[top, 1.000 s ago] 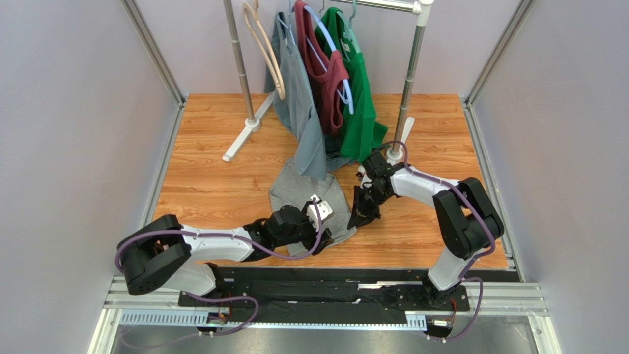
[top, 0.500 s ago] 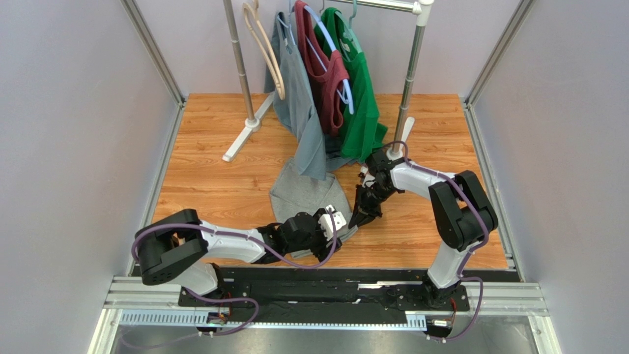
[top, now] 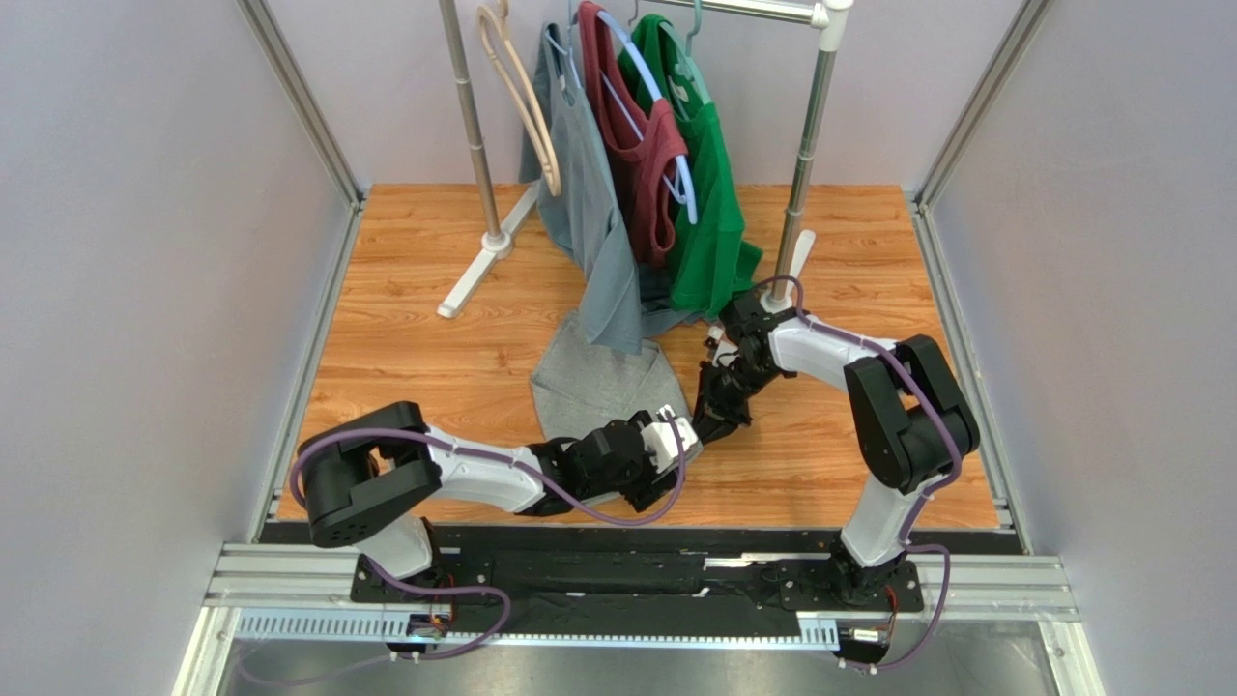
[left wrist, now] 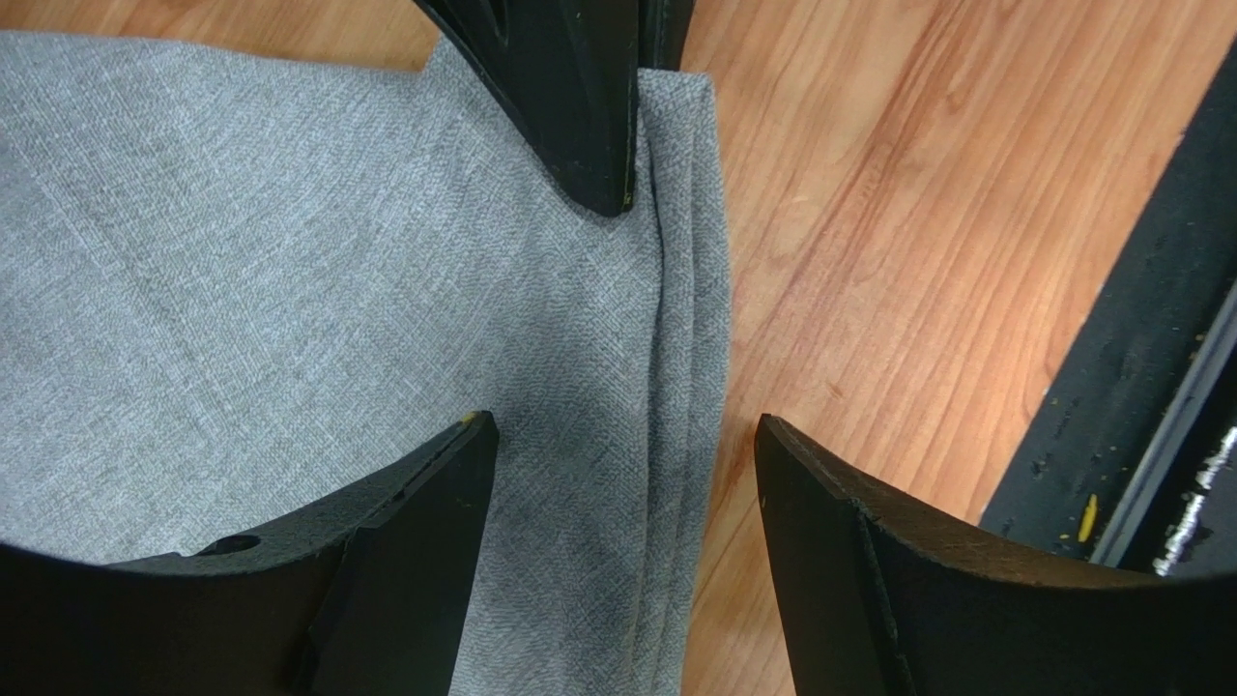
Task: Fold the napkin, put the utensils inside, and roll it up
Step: Roll the napkin at the center of the board.
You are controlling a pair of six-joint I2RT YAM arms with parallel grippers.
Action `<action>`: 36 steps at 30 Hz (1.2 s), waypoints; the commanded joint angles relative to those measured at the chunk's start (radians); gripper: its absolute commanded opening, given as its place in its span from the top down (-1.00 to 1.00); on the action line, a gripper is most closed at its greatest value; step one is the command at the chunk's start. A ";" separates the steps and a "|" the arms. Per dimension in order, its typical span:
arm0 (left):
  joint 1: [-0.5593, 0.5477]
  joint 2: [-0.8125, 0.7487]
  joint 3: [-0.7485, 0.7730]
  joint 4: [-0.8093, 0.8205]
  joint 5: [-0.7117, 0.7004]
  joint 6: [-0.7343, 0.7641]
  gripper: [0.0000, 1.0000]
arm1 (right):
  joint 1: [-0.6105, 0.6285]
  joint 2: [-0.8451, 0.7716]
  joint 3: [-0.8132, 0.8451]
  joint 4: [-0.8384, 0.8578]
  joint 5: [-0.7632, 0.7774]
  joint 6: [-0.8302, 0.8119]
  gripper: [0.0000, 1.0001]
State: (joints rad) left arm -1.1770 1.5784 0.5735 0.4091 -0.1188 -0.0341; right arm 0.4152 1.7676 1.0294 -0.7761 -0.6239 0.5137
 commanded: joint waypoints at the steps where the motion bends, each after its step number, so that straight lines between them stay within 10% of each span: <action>1: -0.009 0.025 0.051 -0.036 -0.036 0.008 -0.49 | -0.009 0.010 0.035 -0.022 -0.037 -0.010 1.00; 27: -0.021 0.058 0.074 -0.135 -0.070 -0.073 0.51 | -0.033 -0.016 0.006 0.001 -0.088 0.008 1.00; 36: 0.062 0.013 0.043 -0.132 0.113 -0.118 0.74 | -0.121 -0.192 -0.083 0.115 -0.112 0.066 -0.01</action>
State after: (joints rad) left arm -1.1675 1.6341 0.6571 0.3107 -0.1440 -0.1032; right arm 0.3367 1.7096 0.9863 -0.7460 -0.6994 0.5392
